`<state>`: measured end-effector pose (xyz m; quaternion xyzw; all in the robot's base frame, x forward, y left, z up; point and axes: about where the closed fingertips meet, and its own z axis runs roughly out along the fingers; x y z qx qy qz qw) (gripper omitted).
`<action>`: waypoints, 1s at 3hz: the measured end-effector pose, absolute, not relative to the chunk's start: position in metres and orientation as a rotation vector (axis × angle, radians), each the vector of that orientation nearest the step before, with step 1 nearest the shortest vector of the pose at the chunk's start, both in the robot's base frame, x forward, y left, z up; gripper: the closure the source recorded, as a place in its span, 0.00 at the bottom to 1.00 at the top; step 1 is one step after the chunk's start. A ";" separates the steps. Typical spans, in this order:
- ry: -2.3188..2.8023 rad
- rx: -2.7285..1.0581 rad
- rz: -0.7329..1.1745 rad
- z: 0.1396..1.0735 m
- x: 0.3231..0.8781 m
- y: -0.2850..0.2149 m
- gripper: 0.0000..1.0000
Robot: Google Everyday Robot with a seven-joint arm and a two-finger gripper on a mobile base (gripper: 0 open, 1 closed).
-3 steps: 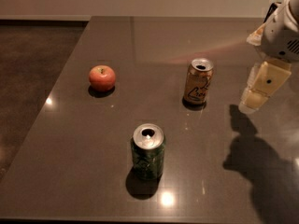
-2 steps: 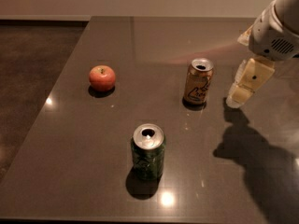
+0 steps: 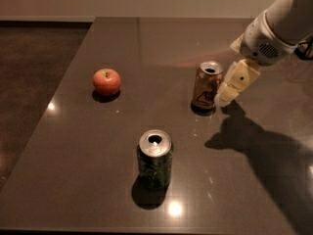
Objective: Move orange can near green can
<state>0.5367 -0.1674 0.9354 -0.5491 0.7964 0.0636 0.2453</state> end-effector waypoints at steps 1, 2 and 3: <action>2.144 -1.470 0.246 0.927 0.545 -0.155 0.00; 2.125 -1.452 0.295 0.918 0.551 -0.148 0.12; 2.112 -1.443 0.327 0.913 0.554 -0.144 0.35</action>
Offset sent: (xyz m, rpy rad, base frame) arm 0.0248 0.0259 -0.0308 0.1645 0.0131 0.0127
